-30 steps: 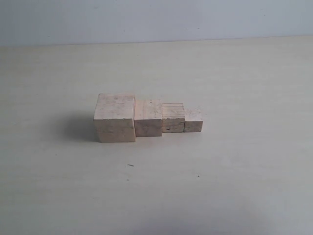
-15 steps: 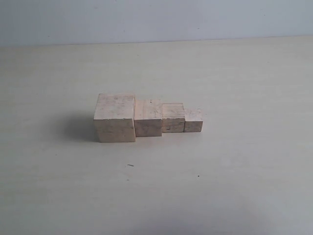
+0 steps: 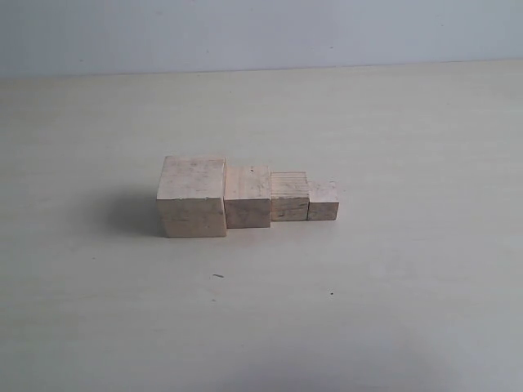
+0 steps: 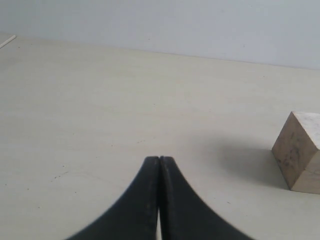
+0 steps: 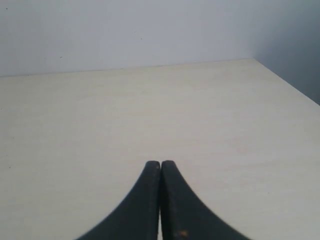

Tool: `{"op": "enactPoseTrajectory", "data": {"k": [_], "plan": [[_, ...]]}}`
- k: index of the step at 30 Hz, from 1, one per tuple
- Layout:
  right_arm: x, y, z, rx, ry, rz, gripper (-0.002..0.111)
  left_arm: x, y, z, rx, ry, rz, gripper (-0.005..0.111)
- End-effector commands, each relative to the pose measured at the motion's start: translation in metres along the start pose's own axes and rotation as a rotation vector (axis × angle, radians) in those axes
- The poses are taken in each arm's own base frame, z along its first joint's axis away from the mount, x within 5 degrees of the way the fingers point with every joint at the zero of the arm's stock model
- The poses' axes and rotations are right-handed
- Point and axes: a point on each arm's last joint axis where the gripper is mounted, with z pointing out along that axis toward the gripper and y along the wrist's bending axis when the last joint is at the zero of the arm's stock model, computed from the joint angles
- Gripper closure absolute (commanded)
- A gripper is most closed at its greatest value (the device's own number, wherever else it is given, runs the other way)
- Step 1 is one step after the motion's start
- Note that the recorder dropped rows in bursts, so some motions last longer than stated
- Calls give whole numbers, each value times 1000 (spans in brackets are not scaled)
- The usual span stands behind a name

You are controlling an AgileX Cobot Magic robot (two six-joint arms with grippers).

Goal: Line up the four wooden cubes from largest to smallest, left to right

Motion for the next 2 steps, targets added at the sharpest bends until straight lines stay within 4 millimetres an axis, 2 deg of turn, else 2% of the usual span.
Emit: {"op": "enactPoseTrajectory", "data": {"k": [1, 2], "plan": [[0, 0, 0, 4, -9, -8, 108, 0, 0, 0, 6, -10, 2, 107], [0, 0, 0, 4, -9, -8, 108, 0, 0, 0, 6, -10, 2, 107]]}}
